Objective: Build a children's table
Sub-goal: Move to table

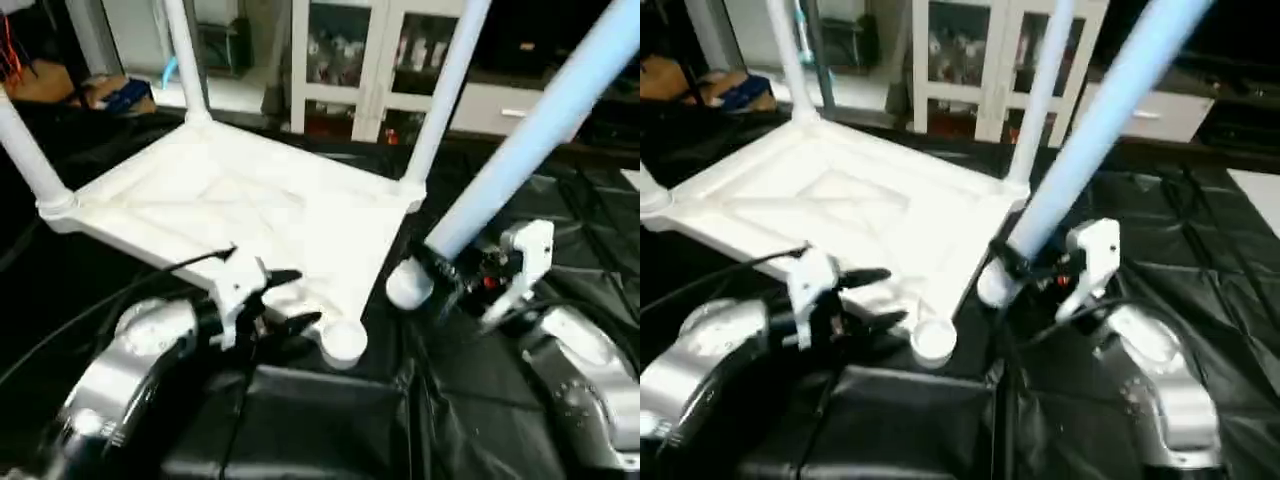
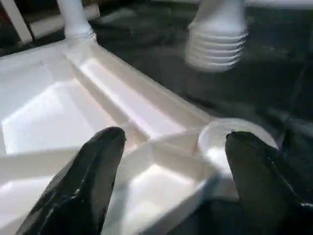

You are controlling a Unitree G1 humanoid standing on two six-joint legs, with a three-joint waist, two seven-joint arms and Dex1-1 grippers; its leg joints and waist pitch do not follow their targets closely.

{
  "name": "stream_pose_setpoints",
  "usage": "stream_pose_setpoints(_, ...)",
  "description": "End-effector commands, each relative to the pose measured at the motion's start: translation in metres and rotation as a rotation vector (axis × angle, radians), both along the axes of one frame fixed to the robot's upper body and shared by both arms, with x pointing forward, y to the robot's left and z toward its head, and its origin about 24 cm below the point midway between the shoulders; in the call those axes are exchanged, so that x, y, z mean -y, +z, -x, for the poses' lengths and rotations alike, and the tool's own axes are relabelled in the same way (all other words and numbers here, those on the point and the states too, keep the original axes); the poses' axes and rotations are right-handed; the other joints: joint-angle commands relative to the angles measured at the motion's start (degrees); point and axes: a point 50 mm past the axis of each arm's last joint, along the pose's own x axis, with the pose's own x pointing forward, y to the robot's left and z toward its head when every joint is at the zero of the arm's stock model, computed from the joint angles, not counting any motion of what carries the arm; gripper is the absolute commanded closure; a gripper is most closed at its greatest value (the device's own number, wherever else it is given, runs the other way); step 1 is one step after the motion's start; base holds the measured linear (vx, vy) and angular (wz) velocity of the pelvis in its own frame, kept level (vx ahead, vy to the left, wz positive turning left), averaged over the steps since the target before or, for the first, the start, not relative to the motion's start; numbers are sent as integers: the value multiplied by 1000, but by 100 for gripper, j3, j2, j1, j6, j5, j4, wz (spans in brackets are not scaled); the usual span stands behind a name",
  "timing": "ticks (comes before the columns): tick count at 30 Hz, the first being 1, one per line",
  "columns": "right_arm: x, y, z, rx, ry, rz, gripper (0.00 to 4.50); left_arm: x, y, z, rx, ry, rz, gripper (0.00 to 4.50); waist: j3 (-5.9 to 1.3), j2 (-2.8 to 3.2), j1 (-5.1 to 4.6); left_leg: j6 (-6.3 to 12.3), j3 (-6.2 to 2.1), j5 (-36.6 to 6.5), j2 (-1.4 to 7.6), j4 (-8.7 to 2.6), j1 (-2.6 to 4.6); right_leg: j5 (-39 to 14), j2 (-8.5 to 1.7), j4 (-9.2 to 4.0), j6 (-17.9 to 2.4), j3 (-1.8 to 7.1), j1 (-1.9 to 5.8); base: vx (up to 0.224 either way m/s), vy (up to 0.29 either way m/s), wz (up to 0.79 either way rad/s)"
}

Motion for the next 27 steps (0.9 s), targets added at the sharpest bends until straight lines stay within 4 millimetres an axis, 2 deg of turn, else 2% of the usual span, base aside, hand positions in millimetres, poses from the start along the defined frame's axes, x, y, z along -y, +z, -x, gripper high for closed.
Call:
stream_pose_setpoints(1, 1, 7, 1, 21, 35, 4, 268, -1, 1, -4, 2, -65, -50, 65, -215, 15, -23, 24, -155, -1229, 523, -567, 137, -579, -501, -485, -1364, 237, 158, -51, -1, 4)
stream_pose_setpoints(2, 5, 9, 1, 26, 34, 14, 268, -5, 1, -10, -19, -114, -97, 65, -198, 26, -12, -68, -95, -1375, 525, -589, 152, -960, -492, -536, -1262, 248, 103, -51, 0, 2)
stream_pose_setpoints(4, 7, 10, 2, 27, 38, 24, 268, -7, 0, -13, -33, -141, -125, 65, -221, 33, 3, -159, -74, -1386, 545, -591, 165, -1045, -498, -518, -1192, 244, 86, -53, 2, 2)
stream_pose_setpoints(5, 8, 11, 2, 25, 42, 25, 268, -7, 1, -14, -40, -150, -130, 65, -226, 84, -10, -208, -65, -1381, 556, -598, 154, -905, -497, -505, -1210, 240, 77, 0, 0, 0)
stream_pose_setpoints(7, 12, 13, 4, 22, 59, 33, 268, -14, -3, -20, -95, -209, -210, 65, -245, 61, -2, -190, -58, -1317, 552, -598, 145, -823, -495, -497, -1194, 240, 90, 0, 0, 0)
stream_pose_setpoints(8, 13, 14, 4, 21, 63, 34, 268, -15, -3, -21, -105, -218, -220, 65, -264, 65, 12, -144, -24, -1117, 555, -576, 147, -531, -501, -471, -1246, 245, 75, 0, 0, 0)
stream_pose_setpoints(9, 13, 14, 5, 19, 72, 36, 268, -15, -4, -23, -111, -227, -228, 65, -269, 65, 17, -125, -26, -1028, 561, -578, 127, -417, -511, -465, -1270, 241, 94, 0, 0, 0)
stream_pose_setpoints(11, 13, 14, 6, 18, 81, 40, 268, -15, -4, -24, -111, -240, -242, 65, -297, 54, 26, -5, -16, -710, 572, -547, 101, 150, -526, -409, -1394, 230, 114, 0, 0, 0)
stream_pose_setpoints(13, 13, 14, 8, 16, 99, 53, 268, -14, -6, -30, -101, -262, -279, 65, -300, 43, 30, 87, -7, -601, 564, -531, 86, 304, -529, -408, -1435, 229, 121, 0, 0, 0)
stream_pose_setpoints(14, 13, 13, 9, 15, 113, 63, 268, -12, -9, -36, -87, -287, -320, 65, -298, 102, 17, 109, 11, -668, 555, -519, 110, 320, -505, -444, -1468, 228, 102, 0, 0, 0)
stream_pose_setpoints(16, 13, 13, 10, 14, 118, 67, 268, -10, -9, -40, -68, -306, -343, 65, -312, 101, 42, 119, -4, -632, 580, -524, 95, 408, -539, -417, -1524, 233, 140, 0, 0, 0)
stream_pose_setpoints(18, 13, 14, 10, 14, 118, 71, 268, -4, -7, -45, -47, -332, -353, 65, -307, 102, 36, 107, -5, -661, 598, -529, 101, 420, -547, -407, -1605, 221, 136, 0, 0, 0)
stream_pose_setpoints(22, 14, 14, 9, 14, 120, 87, 268, -4, -10, -46, -44, -378, -427, 65, -290, 82, 34, 78, 1, -837, 608, -539, 96, 159, -565, -434, -1623, 235, 140, 0, 0, 0)
stream_pose_setpoints(27, 15, 15, 9, 15, 120, 96, 268, -9, -11, -46, -76, -414, -469, 120, -278, 89, 21, 30, 7, -948, 624, -553, 120, -29, -564, -452, -1641, 238, 109, 0, 0, 0)
